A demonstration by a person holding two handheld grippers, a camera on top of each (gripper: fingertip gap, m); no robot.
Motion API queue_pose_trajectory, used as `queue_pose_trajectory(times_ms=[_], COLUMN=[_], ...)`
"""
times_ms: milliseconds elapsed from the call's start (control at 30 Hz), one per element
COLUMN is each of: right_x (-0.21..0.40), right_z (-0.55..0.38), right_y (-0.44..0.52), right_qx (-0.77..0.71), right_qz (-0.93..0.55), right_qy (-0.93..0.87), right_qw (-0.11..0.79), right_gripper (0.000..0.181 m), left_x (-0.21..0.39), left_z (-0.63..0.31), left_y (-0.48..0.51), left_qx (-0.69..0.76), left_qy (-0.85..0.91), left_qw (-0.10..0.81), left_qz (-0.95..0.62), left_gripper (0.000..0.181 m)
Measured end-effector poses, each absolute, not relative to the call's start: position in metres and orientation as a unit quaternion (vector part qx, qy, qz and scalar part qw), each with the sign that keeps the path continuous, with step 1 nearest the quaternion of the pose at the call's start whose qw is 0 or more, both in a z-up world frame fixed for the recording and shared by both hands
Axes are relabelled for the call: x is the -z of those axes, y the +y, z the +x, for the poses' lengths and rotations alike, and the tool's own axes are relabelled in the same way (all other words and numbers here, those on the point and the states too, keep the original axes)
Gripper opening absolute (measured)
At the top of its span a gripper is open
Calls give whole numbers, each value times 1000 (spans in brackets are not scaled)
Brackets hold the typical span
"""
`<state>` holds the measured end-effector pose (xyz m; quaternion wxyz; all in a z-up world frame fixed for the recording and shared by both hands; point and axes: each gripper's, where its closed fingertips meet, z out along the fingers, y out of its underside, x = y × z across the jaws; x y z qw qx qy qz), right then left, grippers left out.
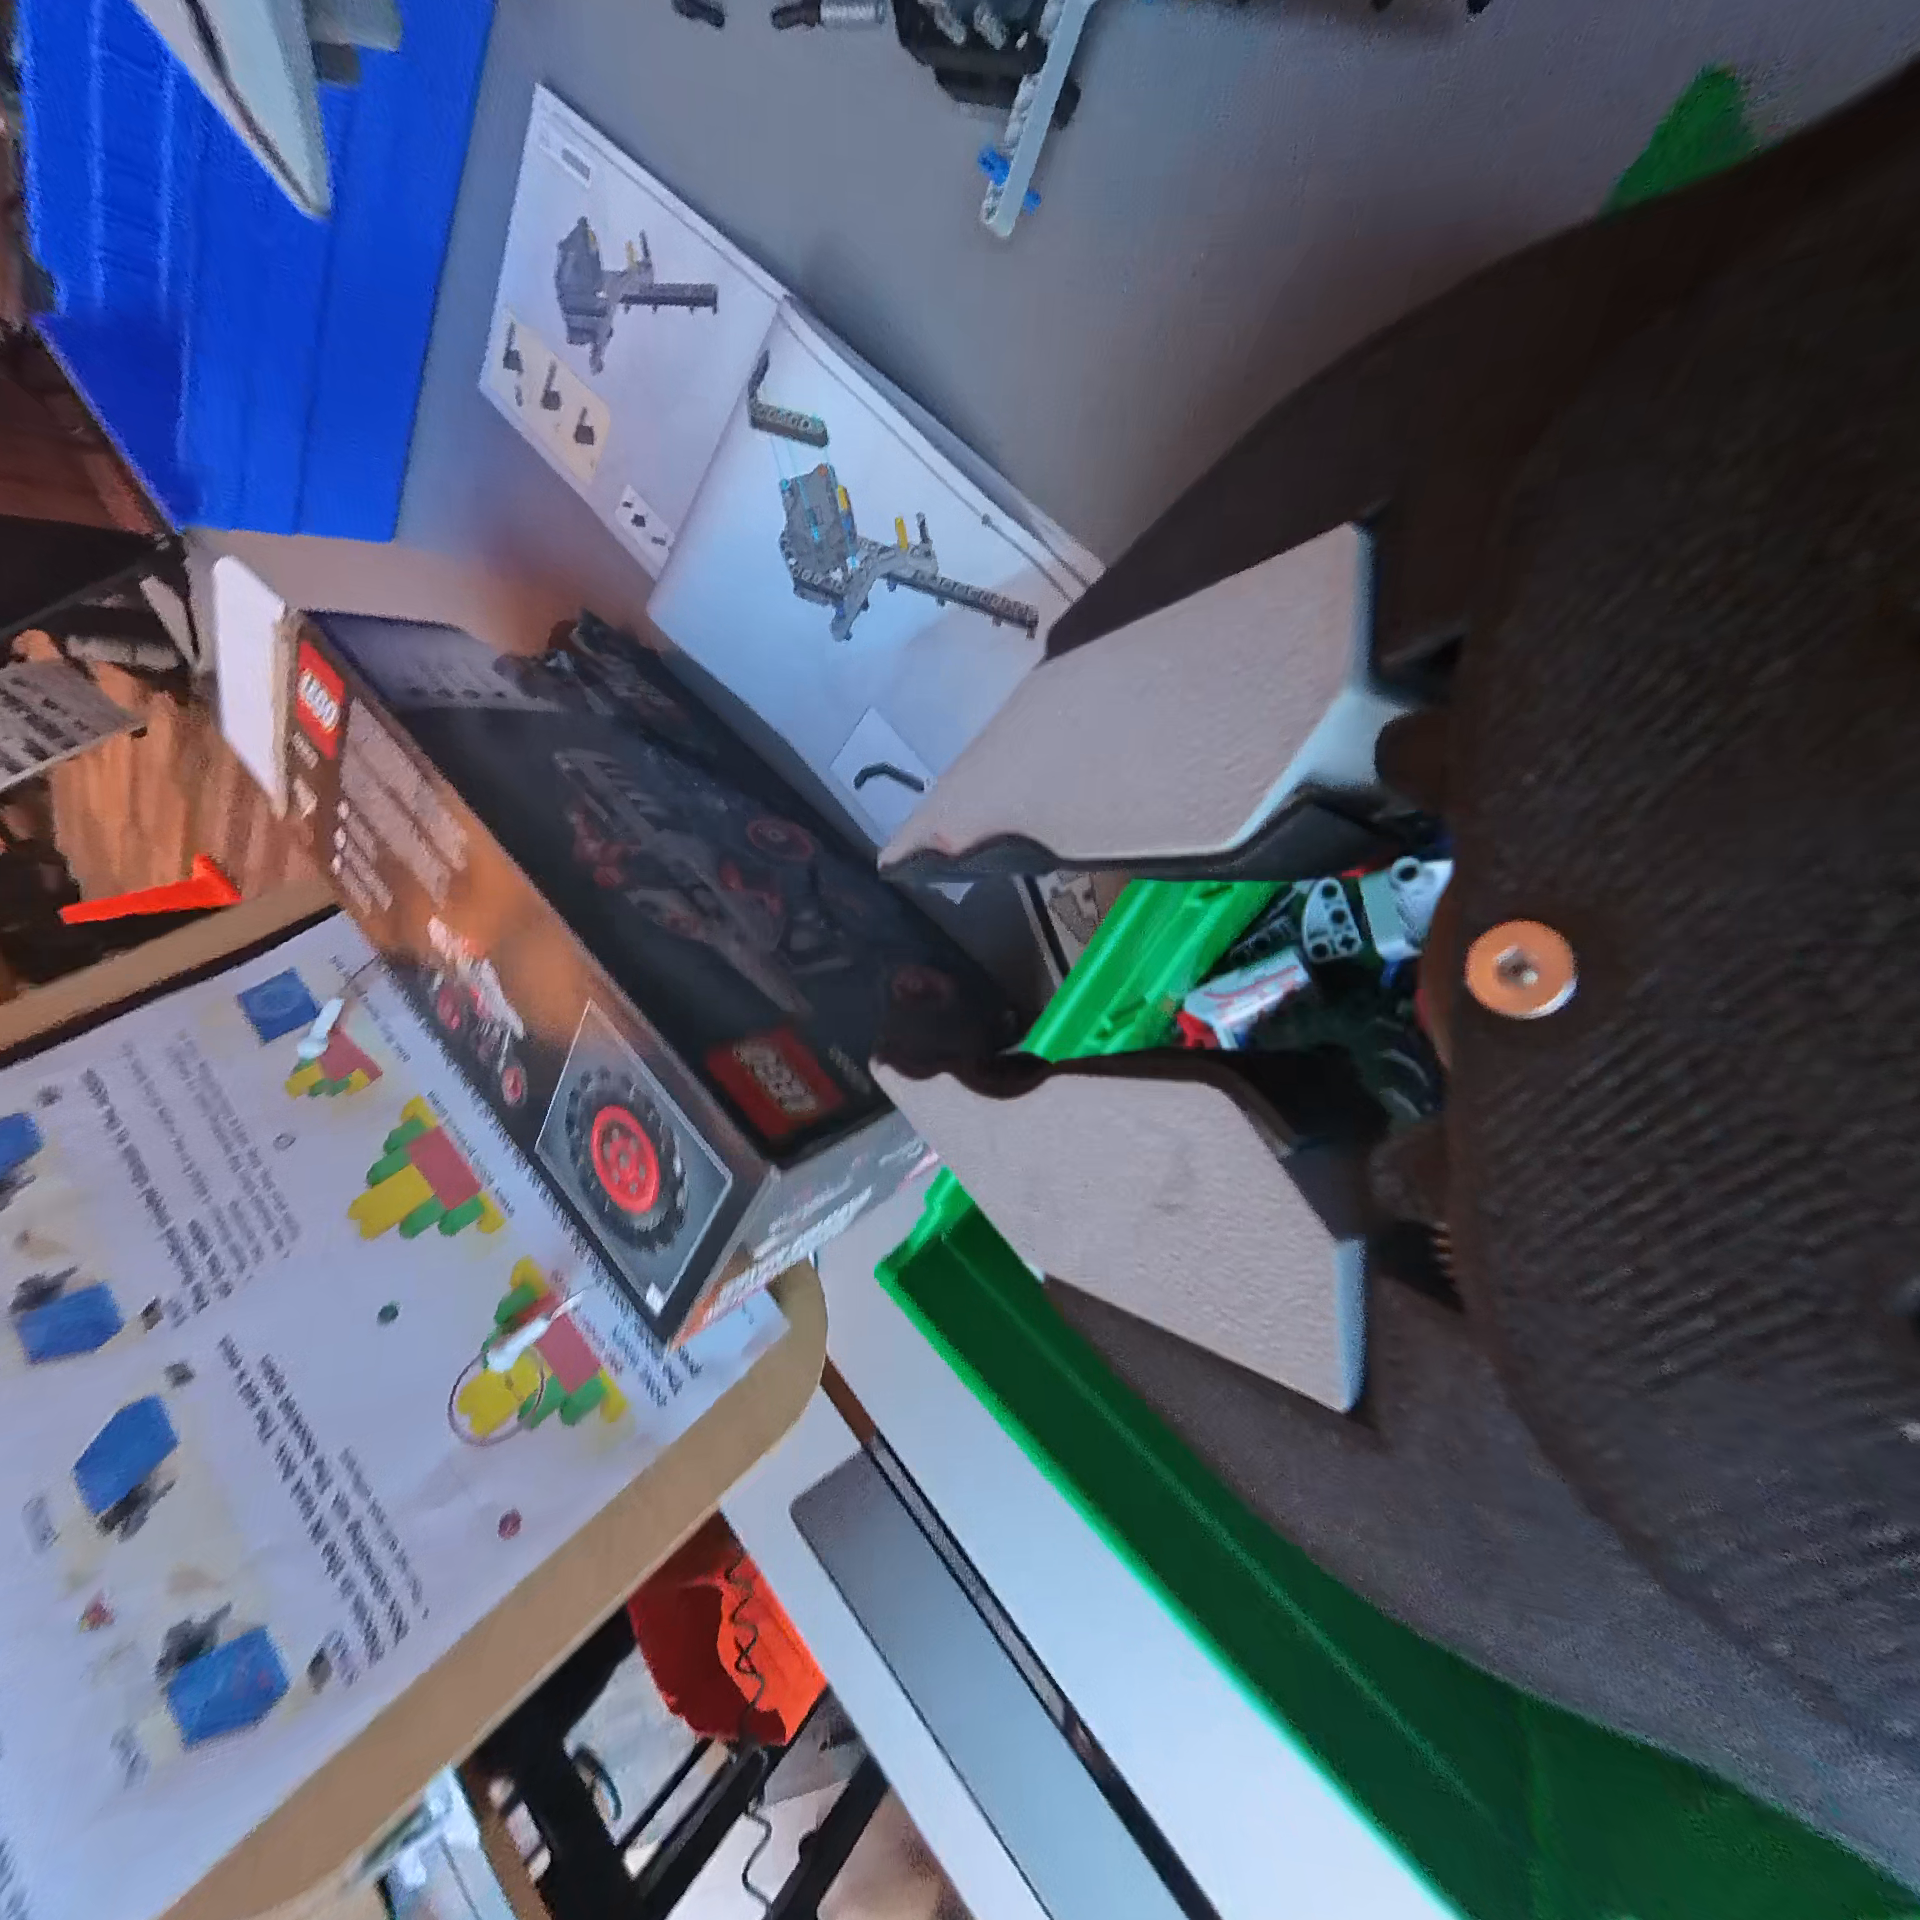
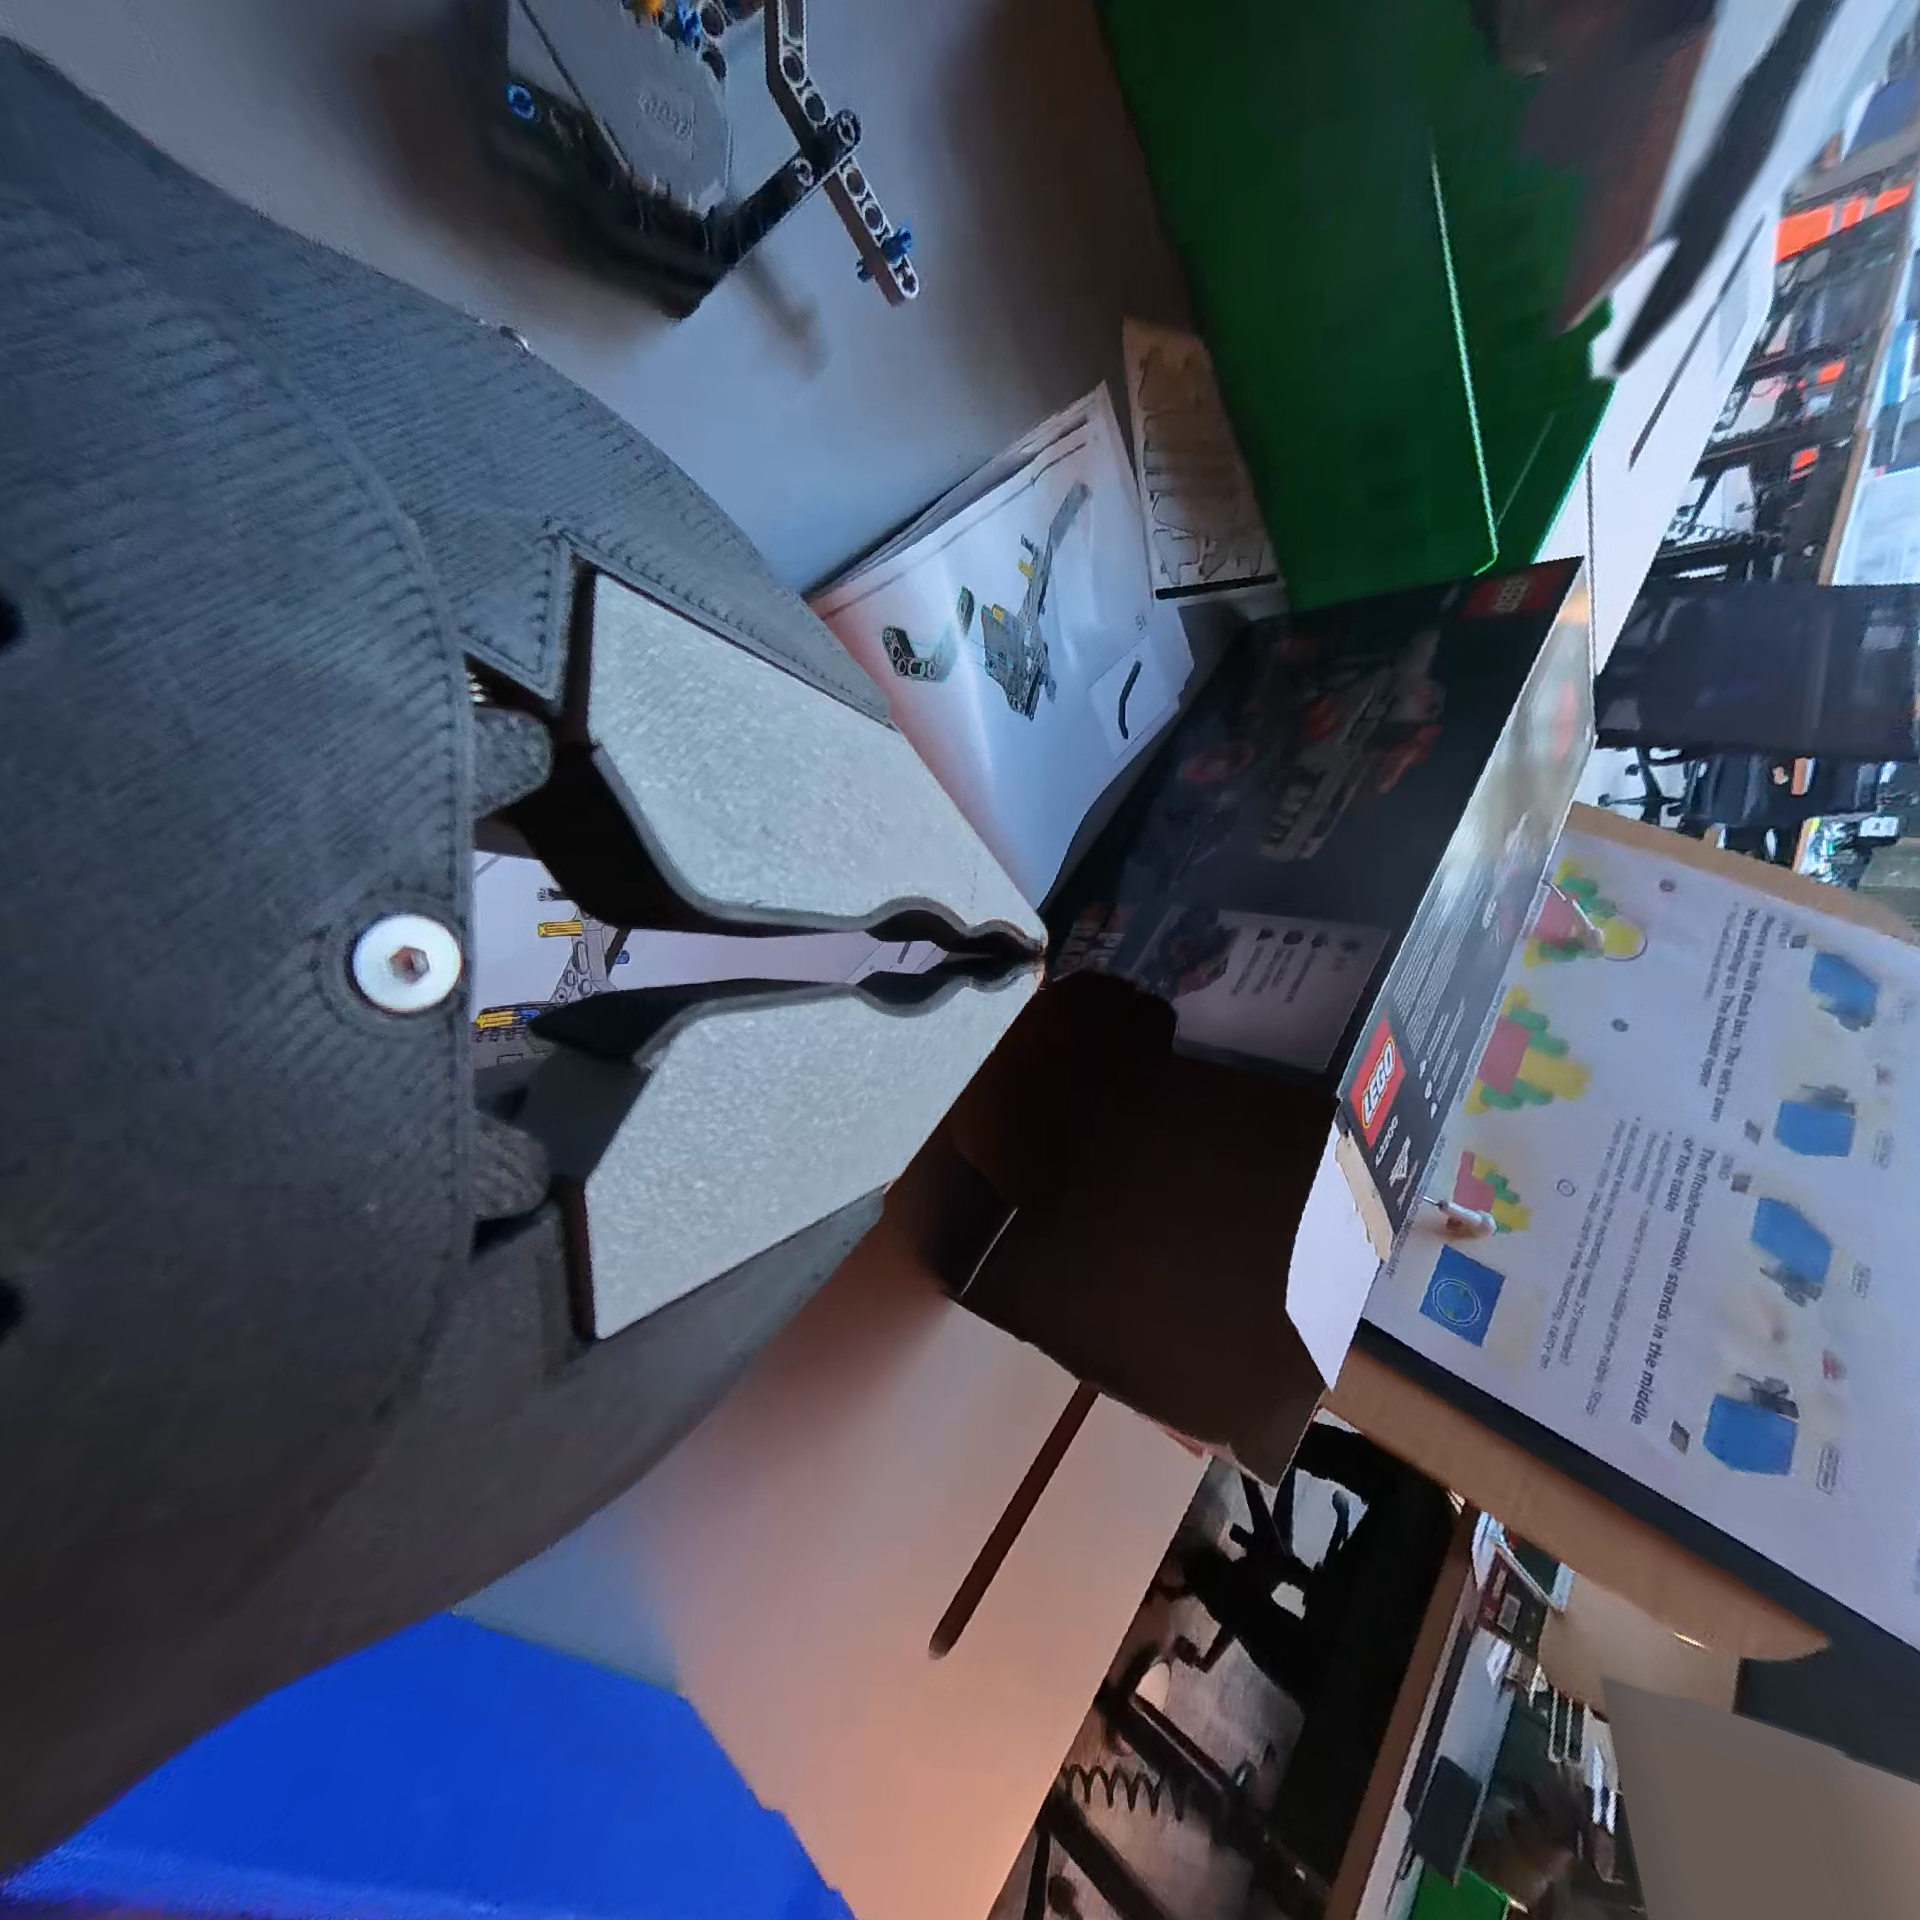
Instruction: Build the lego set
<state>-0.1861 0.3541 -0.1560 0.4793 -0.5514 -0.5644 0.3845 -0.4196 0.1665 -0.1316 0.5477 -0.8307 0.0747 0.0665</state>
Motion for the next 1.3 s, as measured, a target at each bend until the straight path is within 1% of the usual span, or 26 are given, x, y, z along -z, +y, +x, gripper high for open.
queue_pose_trajectory(times_ms=[167,300,467,667,800,1067,1300], right_x=[160,163,175,183,187,192,195], right_z=[-189,-192,-198,-202,-204,-205,-206], right_y=[352,347,346,344,344,344,343], right_qx=[-381,-382,-371,-364,-360,-357,-355], right_qz=[-552,-549,-556,-561,-564,-568,-569], right_qy=[-570,-576,-587,-593,-595,-597,-600], right_qw=[475,470,456,449,446,439,435], right_gripper=[0,0,0,0,0,0,0], left_x=[108,107,136,182,204,231,241], left_z=[-447,-467,-478,-471,-468,-474,-477], left_y=[149,140,138,136,132,124,121], left_qx=[-85,-85,-55,-29,-34,-70,-82], left_qy=[39,10,-8,5,21,32,36], left_qw=[569,567,512,416,366,299,273], left_qz=[-817,-819,-857,-909,-930,-951,-958], left_gripper=[32,35,41,52,52,53,55])
